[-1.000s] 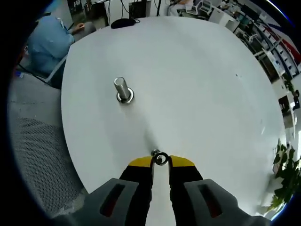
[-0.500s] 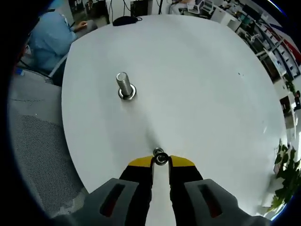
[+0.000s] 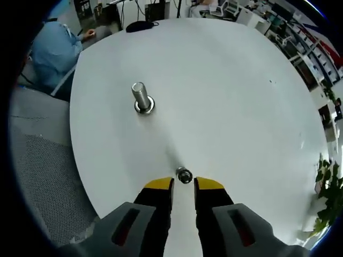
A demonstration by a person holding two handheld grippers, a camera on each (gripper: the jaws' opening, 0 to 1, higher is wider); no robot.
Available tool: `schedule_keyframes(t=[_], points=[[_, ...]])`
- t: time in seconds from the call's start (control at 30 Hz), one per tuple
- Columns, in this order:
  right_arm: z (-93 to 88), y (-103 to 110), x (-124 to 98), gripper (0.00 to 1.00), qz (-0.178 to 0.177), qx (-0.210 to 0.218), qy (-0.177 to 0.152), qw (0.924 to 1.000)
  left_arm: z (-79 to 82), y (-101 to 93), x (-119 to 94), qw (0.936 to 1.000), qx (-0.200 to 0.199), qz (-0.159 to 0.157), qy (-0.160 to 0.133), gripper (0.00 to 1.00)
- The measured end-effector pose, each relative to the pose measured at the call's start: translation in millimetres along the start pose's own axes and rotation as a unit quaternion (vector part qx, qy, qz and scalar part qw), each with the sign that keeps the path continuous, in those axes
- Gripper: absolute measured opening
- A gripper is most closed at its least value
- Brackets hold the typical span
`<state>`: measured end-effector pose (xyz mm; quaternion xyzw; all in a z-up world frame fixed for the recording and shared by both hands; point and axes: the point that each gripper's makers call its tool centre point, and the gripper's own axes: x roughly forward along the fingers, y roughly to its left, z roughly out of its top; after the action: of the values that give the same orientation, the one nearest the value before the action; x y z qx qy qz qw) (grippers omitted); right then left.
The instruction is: Place the washer onto the threaded stud by aligning its center hole with the stud, sliding it down to the base, and recovering from edge contact or off-axis alignment until the washer reaches the visible bottom stop.
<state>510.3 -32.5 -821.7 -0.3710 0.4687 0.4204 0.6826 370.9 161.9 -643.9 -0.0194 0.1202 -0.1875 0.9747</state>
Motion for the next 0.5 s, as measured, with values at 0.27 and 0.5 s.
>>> schedule_keyframes(t=[0.27, 0.5], points=[[11.4, 1.4, -22.4, 0.20, -0.022, 0.042, -0.071, 0.9963, 0.0, -0.8, 0.8, 1.0000, -0.002, -0.004, 0.001, 0.20], [33.7, 3.5, -72.7, 0.26, -0.077, 0.088, -0.201, 0.9725, 0.0, -1.8, 0.5, 1.0000, -0.003, -0.007, 0.000, 0.20]])
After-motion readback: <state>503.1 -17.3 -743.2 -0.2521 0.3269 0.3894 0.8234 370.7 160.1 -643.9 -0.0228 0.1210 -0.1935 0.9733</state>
